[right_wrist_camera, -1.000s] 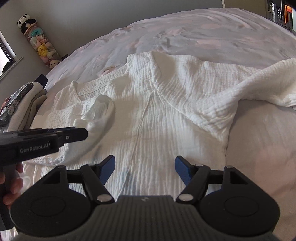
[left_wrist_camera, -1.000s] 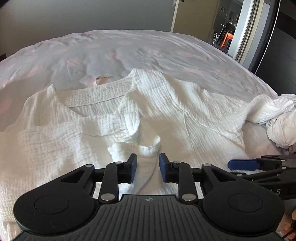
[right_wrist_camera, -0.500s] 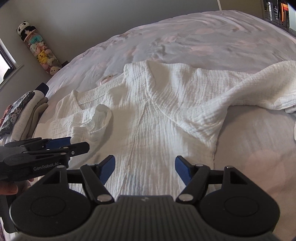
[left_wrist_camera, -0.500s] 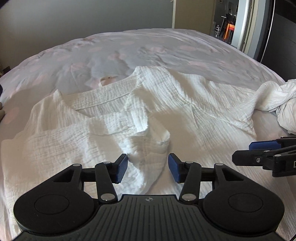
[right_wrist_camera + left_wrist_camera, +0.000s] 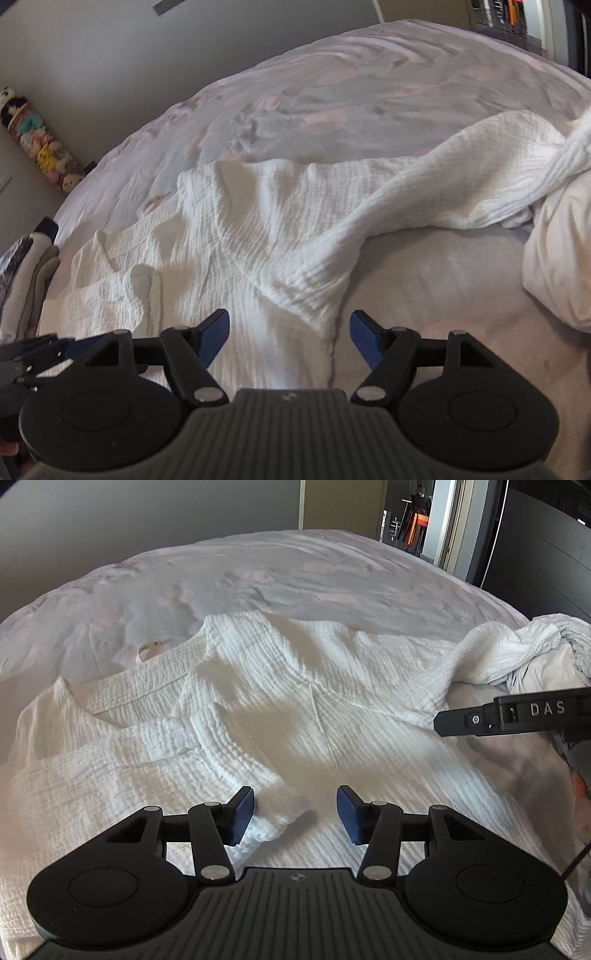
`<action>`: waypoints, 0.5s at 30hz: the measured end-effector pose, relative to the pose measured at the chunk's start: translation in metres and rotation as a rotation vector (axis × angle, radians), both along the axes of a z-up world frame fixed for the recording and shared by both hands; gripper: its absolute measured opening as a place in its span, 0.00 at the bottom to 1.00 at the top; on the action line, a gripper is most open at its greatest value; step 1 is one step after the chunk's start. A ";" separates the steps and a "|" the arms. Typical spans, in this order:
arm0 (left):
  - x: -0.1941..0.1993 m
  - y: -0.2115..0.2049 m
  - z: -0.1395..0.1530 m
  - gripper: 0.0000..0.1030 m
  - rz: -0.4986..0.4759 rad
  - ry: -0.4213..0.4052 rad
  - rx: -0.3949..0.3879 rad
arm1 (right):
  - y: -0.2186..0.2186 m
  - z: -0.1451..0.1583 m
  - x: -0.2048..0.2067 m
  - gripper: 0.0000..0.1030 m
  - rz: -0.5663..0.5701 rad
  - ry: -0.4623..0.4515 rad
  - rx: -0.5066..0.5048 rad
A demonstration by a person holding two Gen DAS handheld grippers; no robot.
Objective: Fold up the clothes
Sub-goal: 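Grasp the other sleeve with the right gripper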
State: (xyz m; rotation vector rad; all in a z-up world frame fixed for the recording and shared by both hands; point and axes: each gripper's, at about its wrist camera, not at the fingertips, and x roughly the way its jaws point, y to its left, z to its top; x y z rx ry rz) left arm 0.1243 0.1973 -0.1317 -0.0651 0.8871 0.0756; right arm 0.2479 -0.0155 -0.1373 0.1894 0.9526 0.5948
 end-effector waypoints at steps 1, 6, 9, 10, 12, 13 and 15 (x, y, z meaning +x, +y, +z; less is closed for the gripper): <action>-0.001 0.001 0.004 0.46 0.003 -0.007 0.001 | -0.007 0.001 0.004 0.72 -0.038 0.001 0.010; -0.008 0.005 0.018 0.46 0.037 -0.025 0.018 | -0.048 0.010 0.018 0.72 -0.225 -0.017 0.055; -0.016 0.011 0.018 0.46 0.065 -0.012 0.024 | -0.071 0.027 0.018 0.71 -0.341 -0.100 0.023; -0.019 0.013 0.018 0.46 0.074 -0.007 0.025 | -0.079 0.033 0.017 0.71 -0.385 -0.129 0.005; -0.025 0.017 0.015 0.46 0.087 0.002 0.027 | -0.095 0.039 0.016 0.70 -0.464 -0.166 -0.006; -0.029 0.019 0.013 0.46 0.094 0.007 0.028 | -0.101 0.039 0.017 0.68 -0.489 -0.164 0.004; -0.034 0.022 0.011 0.46 0.111 0.013 0.026 | -0.111 0.037 0.018 0.63 -0.539 -0.160 0.011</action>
